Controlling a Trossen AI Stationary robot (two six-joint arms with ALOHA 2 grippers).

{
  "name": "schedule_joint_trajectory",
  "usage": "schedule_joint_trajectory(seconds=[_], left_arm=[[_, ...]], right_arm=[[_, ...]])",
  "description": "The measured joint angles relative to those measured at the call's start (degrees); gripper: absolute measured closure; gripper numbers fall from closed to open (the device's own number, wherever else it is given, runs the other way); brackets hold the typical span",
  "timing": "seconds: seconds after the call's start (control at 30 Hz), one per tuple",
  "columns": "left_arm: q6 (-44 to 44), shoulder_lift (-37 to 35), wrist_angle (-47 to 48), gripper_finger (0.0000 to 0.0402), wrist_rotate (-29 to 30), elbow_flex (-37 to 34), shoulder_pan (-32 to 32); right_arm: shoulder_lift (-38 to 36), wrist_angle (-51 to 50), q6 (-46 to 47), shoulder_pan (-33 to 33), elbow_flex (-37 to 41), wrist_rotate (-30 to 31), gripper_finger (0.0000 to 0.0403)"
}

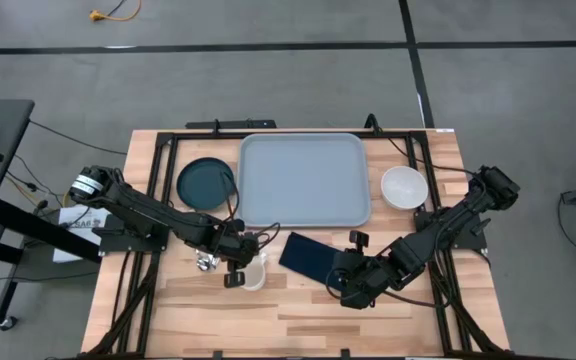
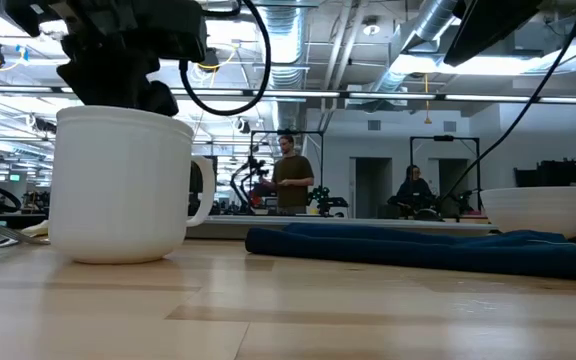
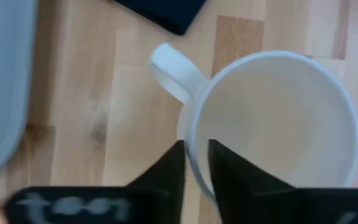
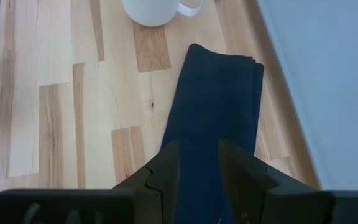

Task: Set up tray
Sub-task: Put the white mug on the gray table tray

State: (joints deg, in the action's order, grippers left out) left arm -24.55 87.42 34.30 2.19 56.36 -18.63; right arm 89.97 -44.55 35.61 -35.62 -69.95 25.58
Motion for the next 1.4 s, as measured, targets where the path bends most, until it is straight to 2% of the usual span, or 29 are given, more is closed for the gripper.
schedule_joint_trajectory(seconds=[0.07, 0.2, 0.3, 0.43, 0.6, 0.67, 0.83, 1.0, 1.13, 1.27, 1.4], left_arm=[[0.3, 0.0, -0.4, 0.0388, -0.5, 0.0, 0.0], [0.4, 0.0, 0.8, 0.0396, -2.5, 2.1, 0.5], [1.3, 0.0, 4.7, 0.0398, -2.8, 6.7, 1.5], [4.8, 0.0, 13.9, 0.0399, 1.3, 15.8, 5.3], [9.8, 0.0, 23.9, 0.04, 7.4, 27.1, 16.5], [12.1, 0.0, 25.2, 0.04, 7.4, 30.0, 22.6], [16.7, 0.8, 25.6, 0.0401, 5.6, 31.4, 38.6], [19.5, 6.8, 23.8, 0.0401, 1.8, 31.4, 51.5], [21.5, 14.0, 20.2, 0.0401, -2.9, 31.3, 56.9], [23.3, 20.4, 16.8, 0.0401, -3.6, 31.3, 60.4], [24.5, 23.6, 16.0, 0.0401, -3.6, 32.4, 63.1]], right_arm=[[0.0, 0.0, 0.0, 0.0, 0.0, -0.1, 0.0301], [0.0, 0.0, 0.0, 0.0, 0.0, -0.2, 0.0301], [0.0, -0.2, 0.0, 0.0, 0.0, -0.9, 0.0301], [0.0, -0.2, 0.0, 0.0, 0.0, -2.6, 0.0301], [0.0, -0.5, 0.0, -0.4, 0.0, -3.6, 0.0301], [0.0, -1.2, 0.0, -1.1, 0.0, -3.6, 0.0301], [0.0, -1.8, 0.0, -2.5, 0.0, -3.1, 0.0301], [0.0, -1.7, 0.0, -3.0, 0.0, -3.1, 0.0301], [0.0, -1.8, -0.1, -3.0, 0.0, -2.7, 0.0301], [0.0, -1.7, -0.1, -2.9, 0.0, -2.6, 0.0301], [0.0, -1.7, 0.0, -2.9, 0.0, -3.0, 0.0301]])
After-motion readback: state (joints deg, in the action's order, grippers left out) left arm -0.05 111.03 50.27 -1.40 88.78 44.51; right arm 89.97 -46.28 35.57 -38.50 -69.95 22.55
